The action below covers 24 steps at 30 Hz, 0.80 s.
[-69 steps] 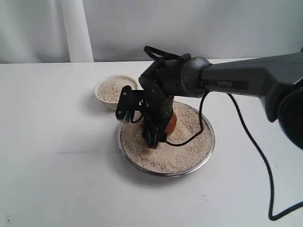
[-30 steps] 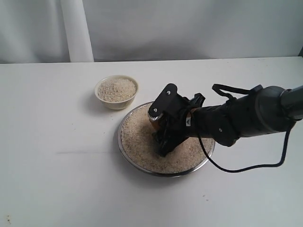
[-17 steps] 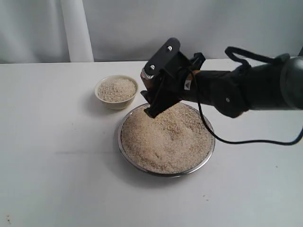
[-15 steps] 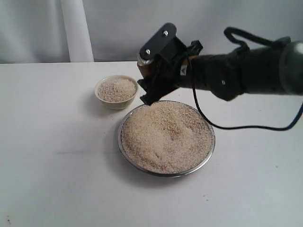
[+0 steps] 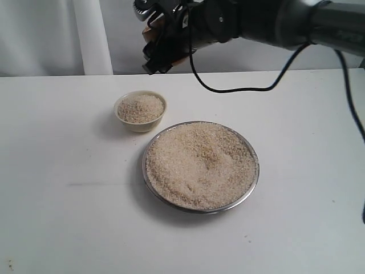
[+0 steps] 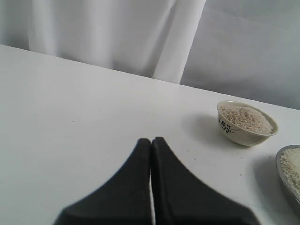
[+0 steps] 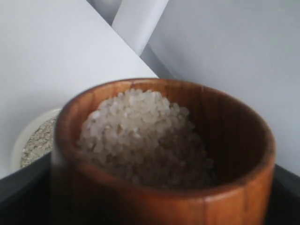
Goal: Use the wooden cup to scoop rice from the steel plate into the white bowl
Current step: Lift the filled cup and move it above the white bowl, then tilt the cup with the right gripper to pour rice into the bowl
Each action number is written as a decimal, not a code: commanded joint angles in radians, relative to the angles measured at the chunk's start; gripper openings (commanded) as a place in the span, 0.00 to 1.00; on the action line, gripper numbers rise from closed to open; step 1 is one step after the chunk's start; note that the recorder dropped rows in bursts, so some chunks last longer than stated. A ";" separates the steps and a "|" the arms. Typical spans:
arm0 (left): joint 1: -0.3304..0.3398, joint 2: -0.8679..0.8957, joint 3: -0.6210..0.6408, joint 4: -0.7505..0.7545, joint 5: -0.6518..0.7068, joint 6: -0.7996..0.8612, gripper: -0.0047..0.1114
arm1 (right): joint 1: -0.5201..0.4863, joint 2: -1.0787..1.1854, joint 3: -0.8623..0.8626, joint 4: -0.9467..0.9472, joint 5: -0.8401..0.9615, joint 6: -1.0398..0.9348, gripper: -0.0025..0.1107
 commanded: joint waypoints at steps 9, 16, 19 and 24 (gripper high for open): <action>-0.005 -0.003 -0.002 -0.002 -0.010 -0.004 0.04 | 0.095 0.306 -0.404 -0.331 0.285 0.089 0.02; -0.005 -0.003 -0.002 -0.002 -0.010 -0.004 0.04 | 0.151 0.412 -0.547 -0.523 0.399 0.121 0.02; -0.005 -0.003 -0.002 -0.002 -0.010 -0.004 0.04 | 0.165 0.440 -0.582 -0.594 0.445 0.121 0.02; -0.005 -0.003 -0.002 -0.002 -0.010 -0.004 0.04 | 0.178 0.474 -0.616 -0.713 0.507 0.111 0.02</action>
